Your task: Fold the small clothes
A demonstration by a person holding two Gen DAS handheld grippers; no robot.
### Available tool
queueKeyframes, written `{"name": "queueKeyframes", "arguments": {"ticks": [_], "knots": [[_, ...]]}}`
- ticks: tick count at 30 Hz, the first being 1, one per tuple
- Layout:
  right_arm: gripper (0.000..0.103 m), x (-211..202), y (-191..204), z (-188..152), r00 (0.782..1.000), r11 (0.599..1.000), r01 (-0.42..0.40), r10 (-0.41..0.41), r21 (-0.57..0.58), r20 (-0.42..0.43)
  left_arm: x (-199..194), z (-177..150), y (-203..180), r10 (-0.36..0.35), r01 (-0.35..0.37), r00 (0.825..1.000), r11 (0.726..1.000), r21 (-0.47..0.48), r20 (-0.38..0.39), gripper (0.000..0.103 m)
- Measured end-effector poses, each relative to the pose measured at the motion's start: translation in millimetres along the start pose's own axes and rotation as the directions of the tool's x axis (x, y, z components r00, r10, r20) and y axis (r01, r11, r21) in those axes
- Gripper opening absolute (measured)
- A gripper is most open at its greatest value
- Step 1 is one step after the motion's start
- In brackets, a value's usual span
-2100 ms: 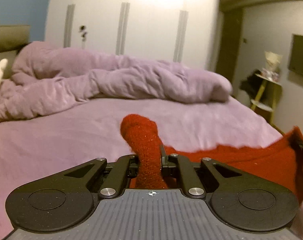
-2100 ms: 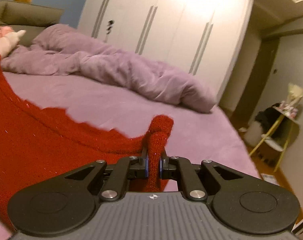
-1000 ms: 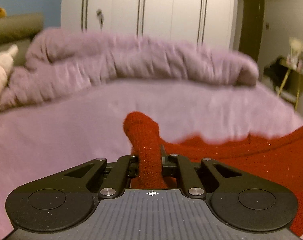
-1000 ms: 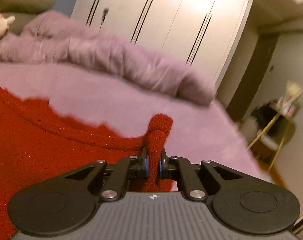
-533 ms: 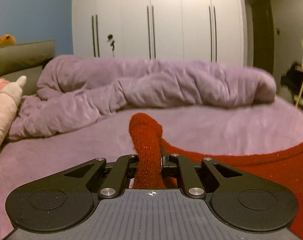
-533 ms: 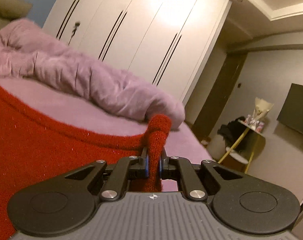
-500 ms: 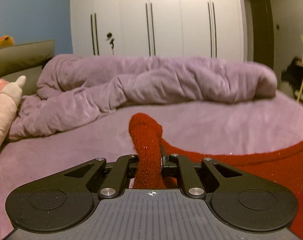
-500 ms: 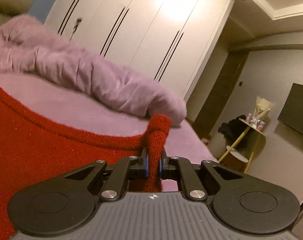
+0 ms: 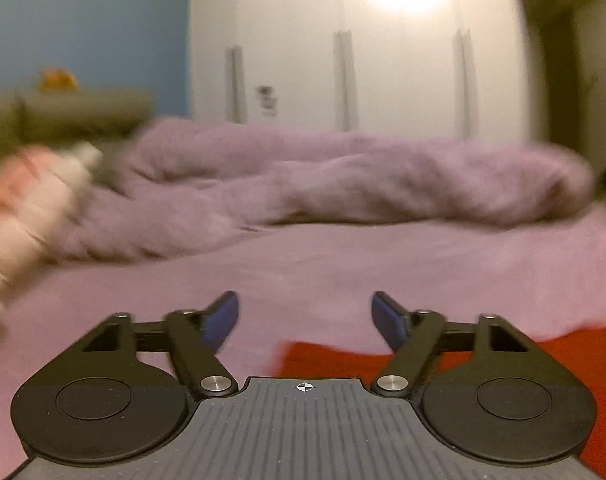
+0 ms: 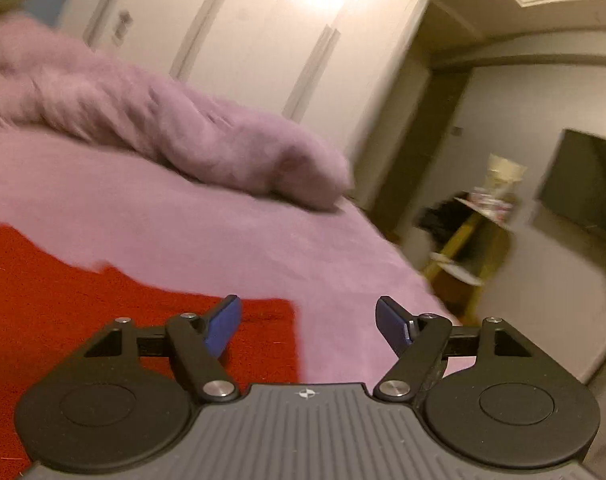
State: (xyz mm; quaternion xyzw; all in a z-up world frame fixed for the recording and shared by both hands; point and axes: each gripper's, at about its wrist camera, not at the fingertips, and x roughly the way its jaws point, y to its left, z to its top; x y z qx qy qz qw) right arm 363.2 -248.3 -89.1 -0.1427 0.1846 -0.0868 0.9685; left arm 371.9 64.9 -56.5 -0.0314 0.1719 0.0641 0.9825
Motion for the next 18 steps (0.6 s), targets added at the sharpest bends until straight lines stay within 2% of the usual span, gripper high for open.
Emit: {"name": "queueKeyframes", "arguments": {"ticks": [1, 2, 3, 4, 5, 6, 8, 10, 12, 13, 15, 17, 18], "knots": [[0.070, -11.6, 7.3, -1.2, 0.995, 0.995, -0.101, 0.101, 0.008, 0.022, -6.3, -0.2, -1.8, -0.085, 0.085, 0.996, 0.996, -0.040, -0.019, 0.082], [0.058, -21.2, 16.4, -2.8, 0.986, 0.986, -0.164, 0.164, -0.001, 0.034, -11.8, -2.9, -7.5, -0.175, 0.172, 0.983, 0.983, -0.067, -0.052, 0.084], [0.048, -29.3, 27.0, -4.4, 0.972, 0.973, -0.232, 0.232, -0.014, 0.038, -16.3, -8.4, -16.1, -0.233, 0.227, 0.969, 0.971, -0.076, -0.083, 0.084], [0.035, -34.6, 35.9, -6.2, 0.947, 0.948, -0.319, 0.319, -0.005, 0.027, -18.5, -14.1, -23.8, -0.260, 0.254, 0.960, 0.965, -0.064, -0.106, 0.085], [0.031, -35.8, 42.2, -8.2, 0.925, 0.925, -0.380, 0.380, 0.014, 0.006, -19.6, -22.2, -35.3, -0.280, 0.280, 0.950, 0.960, -0.021, -0.136, 0.085], [0.029, -35.3, 50.0, -12.0, 0.911, 0.911, -0.412, 0.413, 0.018, -0.019, -19.7, -30.4, -45.3, -0.279, 0.286, 0.948, 0.958, 0.029, -0.152, 0.085], [0.025, -31.8, 66.5, -24.2, 0.914, 0.913, -0.405, 0.402, -0.053, -0.061, -14.1, -47.8, -64.7, -0.233, 0.259, 0.954, 0.957, 0.127, -0.189, 0.084], [0.025, -23.5, 68.9, -37.3, 0.933, 0.929, -0.358, 0.352, -0.098, -0.073, -2.1, -61.0, -77.9, -0.185, 0.230, 0.959, 0.950, 0.210, -0.213, 0.084], [0.023, -17.6, 57.6, -42.3, 0.958, 0.954, -0.284, 0.279, -0.098, -0.063, 6.5, -70.6, -84.2, -0.117, 0.165, 0.975, 0.949, 0.270, -0.188, 0.084], [0.023, -11.1, 47.5, -43.6, 0.970, 0.968, -0.238, 0.233, -0.077, -0.064, 10.9, -74.0, -84.4, -0.097, 0.144, 0.979, 0.952, 0.271, -0.180, 0.085], [0.023, 3.6, 23.6, -46.9, 0.985, 0.988, -0.153, 0.151, -0.014, -0.082, 20.9, -73.7, -79.0, -0.071, 0.113, 0.978, 0.970, 0.216, -0.194, 0.089], [0.022, 13.6, -2.8, -46.7, 0.982, 0.983, -0.152, 0.162, 0.106, -0.093, 29.2, -70.0, -71.3, -0.072, 0.110, 0.976, 0.977, 0.181, -0.204, 0.091], [0.021, 13.6, -7.8, -46.1, 0.984, 0.983, -0.141, 0.152, 0.115, -0.097, 28.3, -69.0, -69.0, -0.067, 0.104, 0.977, 0.978, 0.182, -0.203, 0.092]]}}
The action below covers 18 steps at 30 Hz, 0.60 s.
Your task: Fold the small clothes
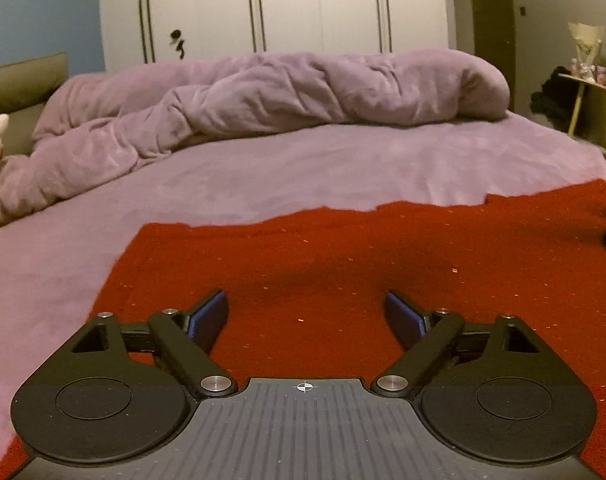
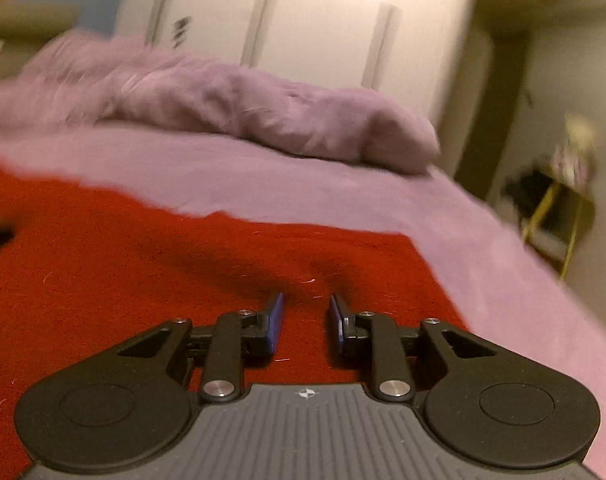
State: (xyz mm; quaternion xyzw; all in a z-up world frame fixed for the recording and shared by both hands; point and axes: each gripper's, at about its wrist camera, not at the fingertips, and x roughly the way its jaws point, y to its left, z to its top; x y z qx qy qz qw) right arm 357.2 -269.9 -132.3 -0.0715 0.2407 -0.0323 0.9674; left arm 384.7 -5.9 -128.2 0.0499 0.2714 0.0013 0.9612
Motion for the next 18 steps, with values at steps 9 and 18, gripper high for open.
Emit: {"name": "queueKeyframes", "arguments": {"ticks": [9, 18], "knots": [[0.058, -86.7, -64.5, -24.6, 0.947, 0.944, -0.311, 0.317, 0.108, -0.045, -77.4, -26.1, 100.9, -0.295, 0.290, 0.954, 0.953, -0.082, -0.053, 0.091], [0.058, -98.2, -91.9, -43.2, 0.888, 0.902, -0.430, 0.416, -0.034, -0.194, -77.9, -45.8, 153.9, -0.470, 0.440, 0.873, 0.874, -0.206, -0.130, 0.084]]}}
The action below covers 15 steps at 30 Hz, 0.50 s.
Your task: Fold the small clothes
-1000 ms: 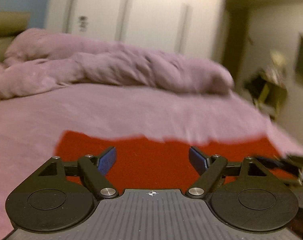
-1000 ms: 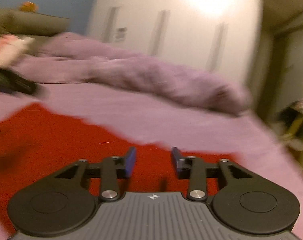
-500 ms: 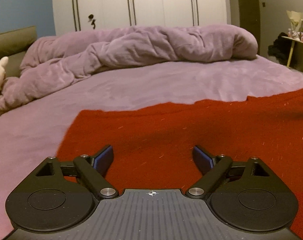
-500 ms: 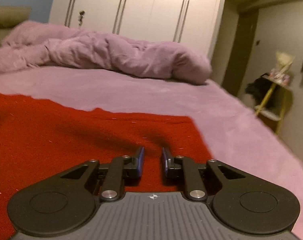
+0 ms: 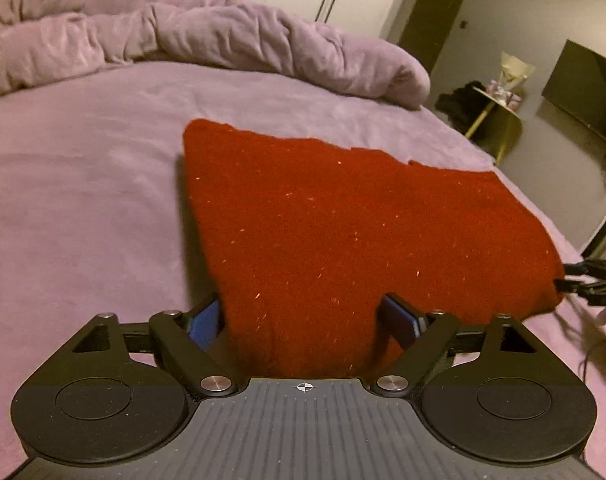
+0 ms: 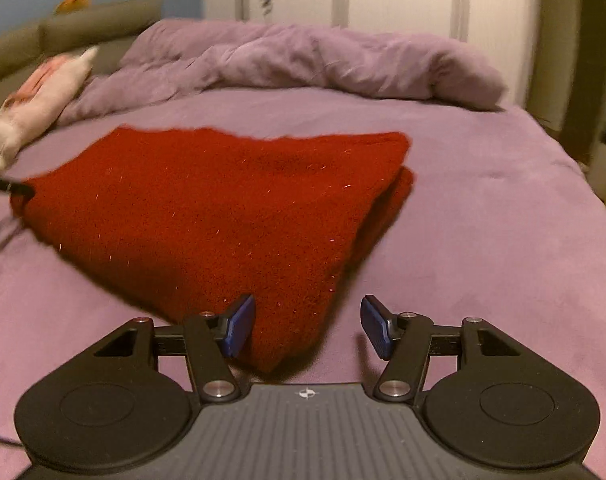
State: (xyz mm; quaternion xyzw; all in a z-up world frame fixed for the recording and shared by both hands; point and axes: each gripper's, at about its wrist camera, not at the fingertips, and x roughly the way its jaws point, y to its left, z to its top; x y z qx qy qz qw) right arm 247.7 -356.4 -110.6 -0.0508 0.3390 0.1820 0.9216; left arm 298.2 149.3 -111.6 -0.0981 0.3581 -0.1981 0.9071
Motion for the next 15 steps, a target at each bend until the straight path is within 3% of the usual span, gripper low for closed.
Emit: {"name": "queueKeyframes", "arguments": {"ticks": [2, 4, 8, 11, 13, 15], "knots": [[0.044, 0.6, -6.4, 5.9, 0.996, 0.995, -0.093, 0.093, 0.043, -0.006, 5.5, 4.7, -1.9, -0.064, 0.064, 0.998, 0.998, -0.005, -0.021, 0.082], [0.040, 3.6, -4.1, 10.3, 0.988, 0.988, -0.153, 0.154, 0.027, -0.026, 9.2, 8.3, -5.1, -0.075, 0.076, 0.997, 0.997, 0.034, -0.037, 0.082], [0.034, 6.5, -4.2, 5.6, 0.972, 0.975, -0.219, 0.220, 0.027, -0.076, 4.4, 6.4, 3.9, -0.106, 0.107, 0.993, 0.994, 0.024, -0.061, 0.068], [0.032, 10.2, -7.3, 4.5, 0.970, 0.973, -0.226, 0.230, 0.053, -0.082, 1.5, 5.2, 14.9, -0.140, 0.139, 0.988, 0.990, -0.028, -0.062, 0.058], [0.028, 21.1, -0.5, 9.1, 0.976, 0.982, -0.185, 0.186, 0.026, -0.110, 5.7, 5.0, 15.2, -0.120, 0.119, 0.990, 0.993, -0.019, -0.080, 0.050], [0.019, 23.2, 9.5, 15.9, 0.981, 0.987, -0.157, 0.156, -0.007, -0.116, 6.1, 7.4, 10.3, -0.080, 0.082, 0.993, 0.996, 0.023, -0.092, 0.032]]}}
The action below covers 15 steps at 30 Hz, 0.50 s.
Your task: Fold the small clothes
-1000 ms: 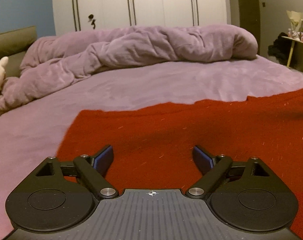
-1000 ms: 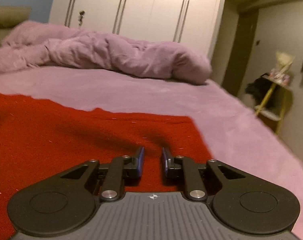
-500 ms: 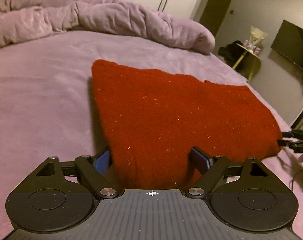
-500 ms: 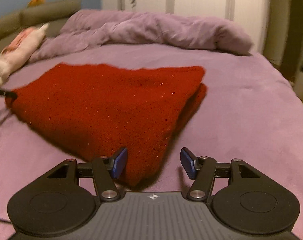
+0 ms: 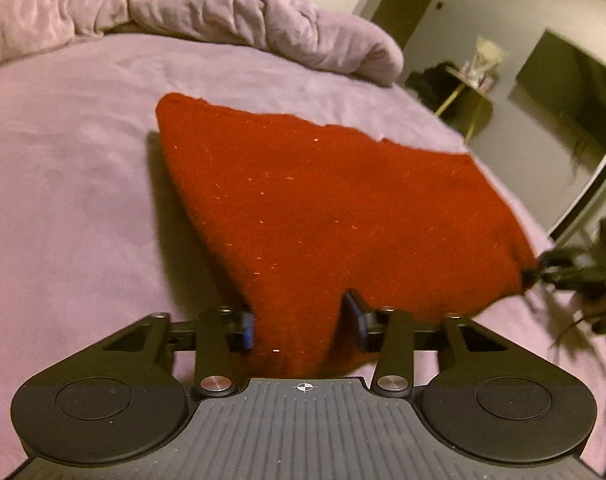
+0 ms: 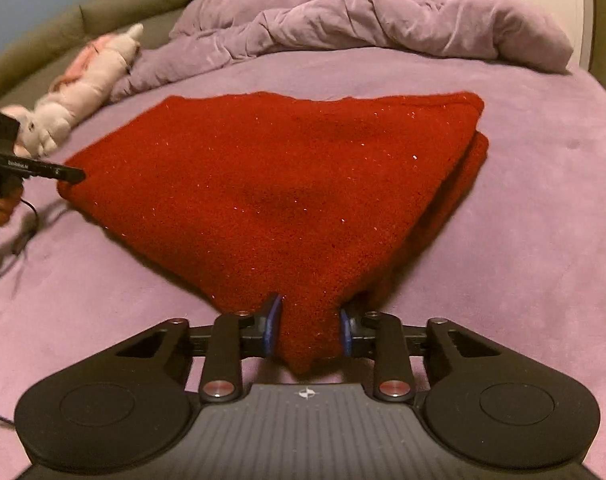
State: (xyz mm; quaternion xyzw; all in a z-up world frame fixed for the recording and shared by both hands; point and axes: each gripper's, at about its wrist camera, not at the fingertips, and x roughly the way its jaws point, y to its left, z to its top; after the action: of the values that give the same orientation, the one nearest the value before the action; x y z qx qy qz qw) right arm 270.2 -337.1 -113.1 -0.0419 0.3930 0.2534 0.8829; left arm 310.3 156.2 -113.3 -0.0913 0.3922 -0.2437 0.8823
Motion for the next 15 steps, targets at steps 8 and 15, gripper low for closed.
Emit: {"name": "queueKeyframes", "arguments": {"ticks": [8, 15], "knots": [[0.013, -14.3, -20.8, -6.1, 0.997, 0.986, 0.057, -0.065, 0.155, 0.047, -8.6, 8.7, -3.6, 0.082, -0.081, 0.996, 0.997, -0.014, 0.018, 0.013], [0.012, -32.5, -11.5, -5.6, 0.992, 0.985, 0.020, -0.042, 0.173, 0.122, -13.9, 8.6, -5.6, 0.095, -0.094, 0.995, 0.994, -0.050, 0.021, 0.013]]}}
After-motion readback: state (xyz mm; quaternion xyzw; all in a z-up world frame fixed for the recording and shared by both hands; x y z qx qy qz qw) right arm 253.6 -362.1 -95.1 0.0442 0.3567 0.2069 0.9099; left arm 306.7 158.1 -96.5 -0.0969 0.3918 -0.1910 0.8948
